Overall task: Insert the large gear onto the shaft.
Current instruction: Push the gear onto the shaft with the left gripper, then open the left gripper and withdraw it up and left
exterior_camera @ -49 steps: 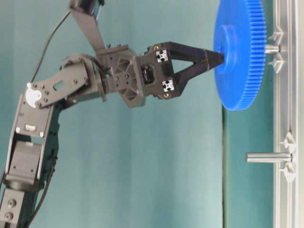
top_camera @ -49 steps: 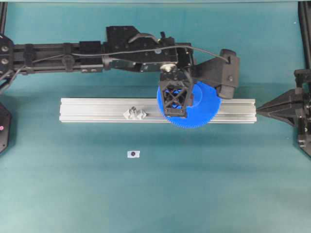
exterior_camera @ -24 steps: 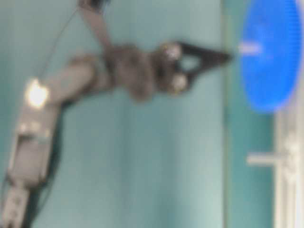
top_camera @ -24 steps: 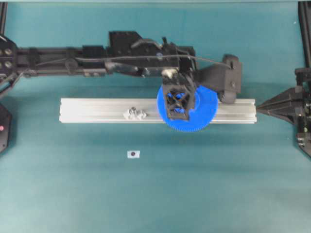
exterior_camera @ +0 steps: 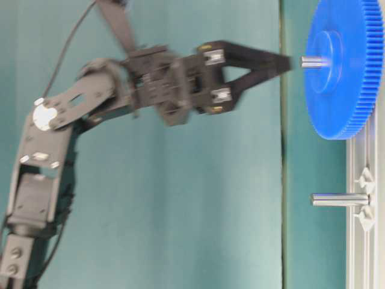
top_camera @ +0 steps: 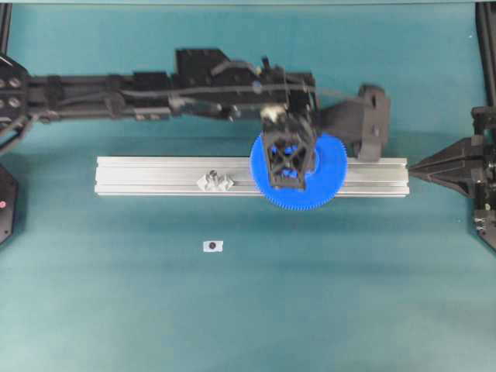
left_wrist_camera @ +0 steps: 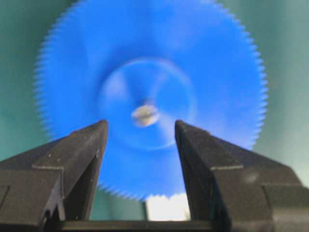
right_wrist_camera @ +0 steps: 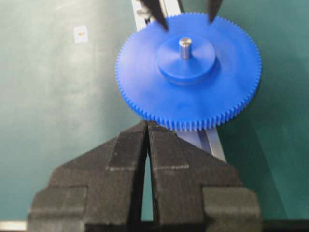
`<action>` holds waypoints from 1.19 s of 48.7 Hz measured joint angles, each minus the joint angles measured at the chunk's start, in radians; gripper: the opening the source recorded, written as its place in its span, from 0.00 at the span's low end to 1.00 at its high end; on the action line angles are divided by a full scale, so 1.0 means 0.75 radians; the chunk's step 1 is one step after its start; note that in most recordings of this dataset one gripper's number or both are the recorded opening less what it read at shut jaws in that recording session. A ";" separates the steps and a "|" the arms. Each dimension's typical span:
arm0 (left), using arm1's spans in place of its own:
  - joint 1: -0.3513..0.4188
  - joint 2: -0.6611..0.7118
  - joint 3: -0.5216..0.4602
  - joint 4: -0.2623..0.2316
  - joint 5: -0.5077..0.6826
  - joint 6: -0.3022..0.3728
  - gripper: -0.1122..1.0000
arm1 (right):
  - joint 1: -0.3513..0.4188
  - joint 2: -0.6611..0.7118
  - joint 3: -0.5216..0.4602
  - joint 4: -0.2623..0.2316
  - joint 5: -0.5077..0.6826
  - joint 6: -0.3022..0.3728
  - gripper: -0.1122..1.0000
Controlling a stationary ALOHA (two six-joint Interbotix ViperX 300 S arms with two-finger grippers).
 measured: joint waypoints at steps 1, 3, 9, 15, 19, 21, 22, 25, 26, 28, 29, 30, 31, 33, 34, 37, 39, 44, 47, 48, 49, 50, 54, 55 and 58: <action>0.000 -0.008 0.004 0.000 0.000 0.000 0.60 | 0.000 0.002 0.000 0.000 0.000 0.000 0.19; 0.002 -0.027 0.014 0.000 0.000 -0.006 0.60 | 0.000 0.000 0.000 0.000 0.000 0.002 0.19; 0.002 -0.076 0.059 0.000 -0.004 -0.004 0.60 | 0.000 0.000 0.000 0.000 0.000 0.000 0.19; 0.002 -0.137 0.119 0.000 -0.004 -0.027 0.60 | 0.000 -0.004 0.000 0.000 0.000 0.002 0.19; 0.002 -0.190 0.157 0.000 -0.006 -0.049 0.60 | 0.000 -0.010 0.002 0.000 0.002 0.002 0.19; 0.002 -0.223 0.184 0.000 -0.010 -0.061 0.60 | 0.000 -0.014 0.000 0.000 0.000 0.000 0.19; 0.002 -0.245 0.200 0.000 -0.018 -0.067 0.60 | 0.000 -0.016 0.002 0.000 0.000 0.002 0.19; 0.002 -0.303 0.239 0.000 -0.043 -0.080 0.60 | 0.000 -0.020 0.002 0.000 0.000 0.000 0.19; 0.002 -0.319 0.252 0.000 -0.051 -0.082 0.60 | 0.000 -0.022 0.002 0.000 0.000 0.000 0.19; 0.002 -0.364 0.280 0.000 -0.078 -0.094 0.60 | 0.000 -0.027 0.002 0.000 0.000 0.002 0.19; 0.002 -0.382 0.292 0.000 -0.090 -0.098 0.60 | 0.000 -0.031 0.002 0.000 0.000 0.002 0.19; 0.002 -0.401 0.307 0.000 -0.106 -0.102 0.60 | 0.000 -0.033 0.002 0.000 0.000 0.000 0.19; 0.002 -0.421 0.319 0.000 -0.119 -0.110 0.60 | 0.000 -0.035 0.002 0.000 0.000 0.002 0.19; 0.002 -0.462 0.352 0.000 -0.151 -0.121 0.60 | 0.000 -0.039 0.002 0.000 0.000 0.000 0.19; 0.002 -0.487 0.370 0.000 -0.164 -0.125 0.60 | 0.000 -0.039 0.002 0.000 0.000 0.002 0.19; 0.002 -0.558 0.427 0.000 -0.202 -0.131 0.60 | 0.000 -0.041 0.002 0.000 0.000 0.000 0.19; 0.002 -0.601 0.462 0.000 -0.217 -0.133 0.60 | 0.000 -0.041 0.002 0.000 0.000 0.002 0.19; 0.002 -0.693 0.554 0.000 -0.247 -0.135 0.61 | 0.000 -0.041 0.002 0.000 0.000 0.002 0.19; 0.002 -0.753 0.616 0.000 -0.280 -0.151 0.61 | 0.000 -0.041 0.002 0.000 0.000 0.000 0.19; 0.002 -0.771 0.634 0.000 -0.297 -0.157 0.61 | 0.000 -0.041 0.002 0.000 0.000 0.002 0.19; 0.002 -0.789 0.654 0.000 -0.313 -0.160 0.61 | 0.000 -0.041 0.002 0.000 0.000 0.000 0.19; 0.002 -0.808 0.673 0.000 -0.333 -0.166 0.61 | 0.000 -0.043 0.002 0.000 0.000 0.000 0.19; 0.002 -0.886 0.751 0.000 -0.421 -0.174 0.61 | 0.000 -0.043 0.002 0.000 0.000 0.000 0.19; 0.002 -0.908 0.775 0.000 -0.448 -0.176 0.61 | 0.000 -0.041 0.002 0.000 0.000 0.002 0.19; 0.002 -0.967 0.853 0.000 -0.526 -0.182 0.61 | 0.000 -0.043 0.002 0.000 0.000 0.002 0.19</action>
